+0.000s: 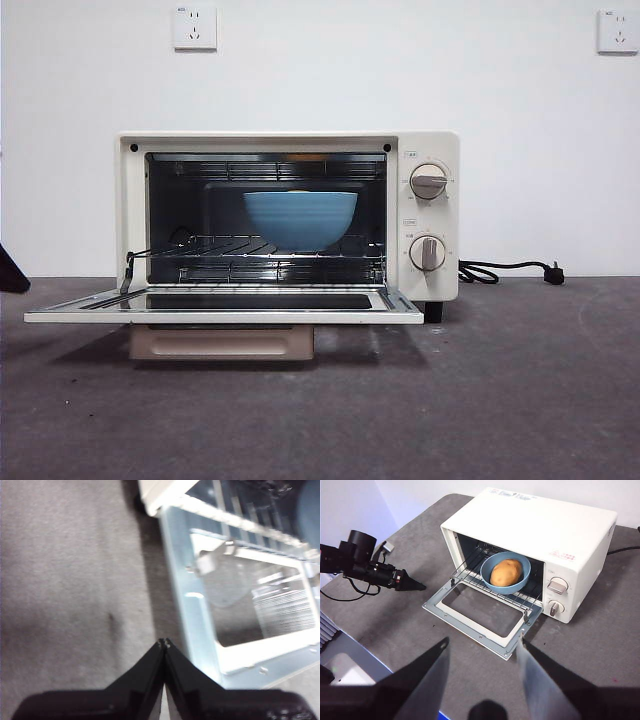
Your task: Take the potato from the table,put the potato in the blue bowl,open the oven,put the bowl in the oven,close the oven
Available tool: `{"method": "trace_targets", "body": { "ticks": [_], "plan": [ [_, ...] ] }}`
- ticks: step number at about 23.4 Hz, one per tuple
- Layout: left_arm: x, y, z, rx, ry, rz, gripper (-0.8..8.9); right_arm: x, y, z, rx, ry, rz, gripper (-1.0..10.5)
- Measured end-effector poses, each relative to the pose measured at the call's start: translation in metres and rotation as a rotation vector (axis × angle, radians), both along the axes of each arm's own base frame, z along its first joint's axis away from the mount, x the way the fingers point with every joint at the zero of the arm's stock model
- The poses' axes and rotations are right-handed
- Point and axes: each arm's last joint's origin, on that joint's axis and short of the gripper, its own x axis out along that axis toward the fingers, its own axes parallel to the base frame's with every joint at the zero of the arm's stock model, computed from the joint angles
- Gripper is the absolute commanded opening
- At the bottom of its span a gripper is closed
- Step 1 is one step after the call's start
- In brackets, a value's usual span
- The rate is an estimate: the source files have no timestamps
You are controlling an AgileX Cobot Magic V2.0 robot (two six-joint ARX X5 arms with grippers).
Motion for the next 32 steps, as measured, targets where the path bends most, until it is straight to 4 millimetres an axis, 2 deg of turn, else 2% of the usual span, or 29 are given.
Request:
{"method": "trace_targets", "body": {
  "ticks": [12, 18, 32],
  "plan": [
    [0.012, -0.033, -0.018, 0.082, 0.013, -0.078, -0.09, 0.001, 0.001, 0.0, 0.006, 0.004, -0.003, 2.2],
    [0.013, -0.035, -0.017, 0.087, 0.002, -0.08, -0.09, 0.001, 0.001, 0.0, 0.009, 0.005, -0.005, 2.2],
    [0.015, -0.033, -0.015, -0.036, -0.036, -0.125, -0.09, 0.001, 0.001, 0.0, 0.011, 0.008, -0.007, 2.2]
  ]
}}
